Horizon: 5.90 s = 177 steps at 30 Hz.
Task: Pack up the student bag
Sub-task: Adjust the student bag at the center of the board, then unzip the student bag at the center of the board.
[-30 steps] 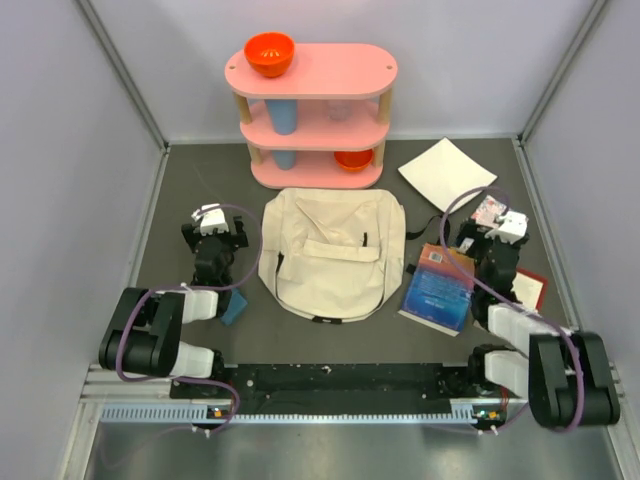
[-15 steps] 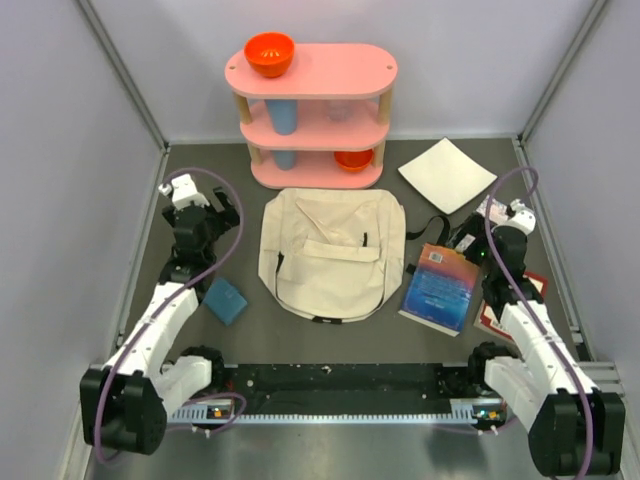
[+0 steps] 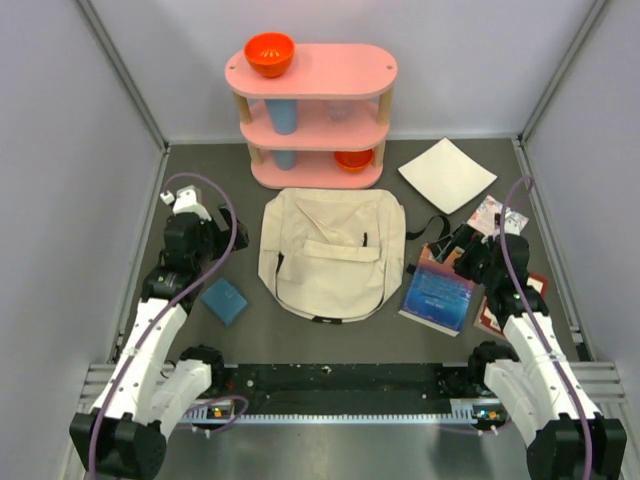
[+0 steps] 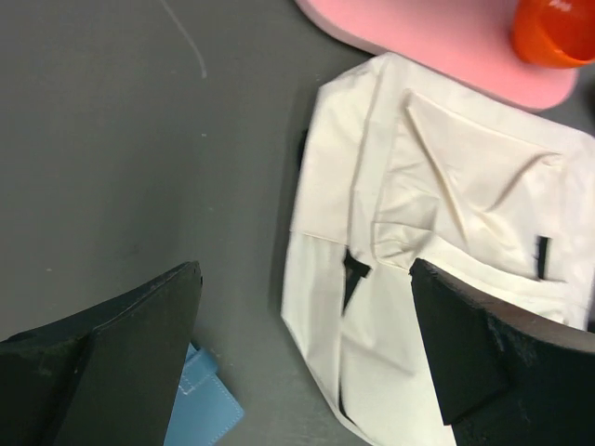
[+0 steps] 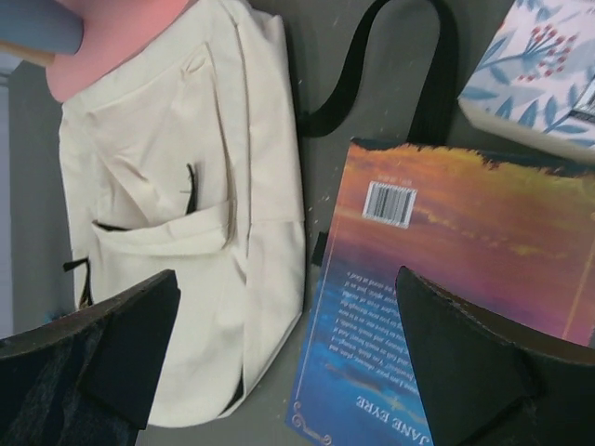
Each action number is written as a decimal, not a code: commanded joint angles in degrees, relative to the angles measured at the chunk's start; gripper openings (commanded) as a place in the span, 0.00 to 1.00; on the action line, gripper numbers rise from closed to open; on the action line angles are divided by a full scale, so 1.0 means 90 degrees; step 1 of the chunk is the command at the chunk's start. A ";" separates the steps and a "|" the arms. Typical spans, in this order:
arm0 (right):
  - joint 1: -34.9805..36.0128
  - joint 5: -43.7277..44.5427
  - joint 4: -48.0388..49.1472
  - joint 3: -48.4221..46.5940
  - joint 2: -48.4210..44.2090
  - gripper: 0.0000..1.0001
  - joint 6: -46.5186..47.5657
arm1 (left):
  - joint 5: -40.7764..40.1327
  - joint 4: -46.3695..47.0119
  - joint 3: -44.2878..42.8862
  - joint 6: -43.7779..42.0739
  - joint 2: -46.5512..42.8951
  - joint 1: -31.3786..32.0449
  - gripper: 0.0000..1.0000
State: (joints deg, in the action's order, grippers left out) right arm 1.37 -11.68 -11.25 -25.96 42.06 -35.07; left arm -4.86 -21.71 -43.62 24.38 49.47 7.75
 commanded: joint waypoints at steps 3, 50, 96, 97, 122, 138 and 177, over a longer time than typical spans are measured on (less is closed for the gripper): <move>0.0024 -0.1103 -0.0303 -0.0475 0.0160 0.99 -0.0322 | 0.1047 -0.0166 -0.0007 0.0220 -0.0389 -0.0021 0.99; 0.1468 -0.1348 -0.1084 -0.1442 0.1830 0.87 0.0118 | 0.0904 -0.0370 -0.0866 -0.0570 0.1689 0.0984 0.98; 0.2387 -0.0176 -0.0264 -0.2194 0.4603 0.78 -0.0576 | 0.0745 0.0176 -0.0604 -0.0072 0.4151 0.0819 0.96; 0.2407 -0.0157 -0.0264 -0.2223 0.4681 0.75 -0.0586 | 0.0794 0.0234 -0.0574 -0.0063 0.4209 0.0819 0.95; 0.2641 0.0351 -0.0420 -0.3219 0.5696 0.33 -0.0030 | 0.2748 0.0743 0.1291 0.0533 0.2600 0.0848 0.55; 0.3997 0.1659 -0.0899 -0.2702 0.3832 0.69 -0.0487 | 0.0403 0.0088 -0.0075 0.0064 0.2744 0.0809 0.91; 0.6196 0.0693 0.1797 -0.4733 0.7650 0.37 -0.2451 | 0.2357 0.1417 0.0657 0.0318 0.3722 0.0204 0.04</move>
State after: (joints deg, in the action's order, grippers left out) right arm 55.72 -6.94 5.15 -65.98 109.51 -55.81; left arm 14.92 -8.12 -38.72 27.55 84.73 9.93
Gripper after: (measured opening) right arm 0.381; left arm 0.130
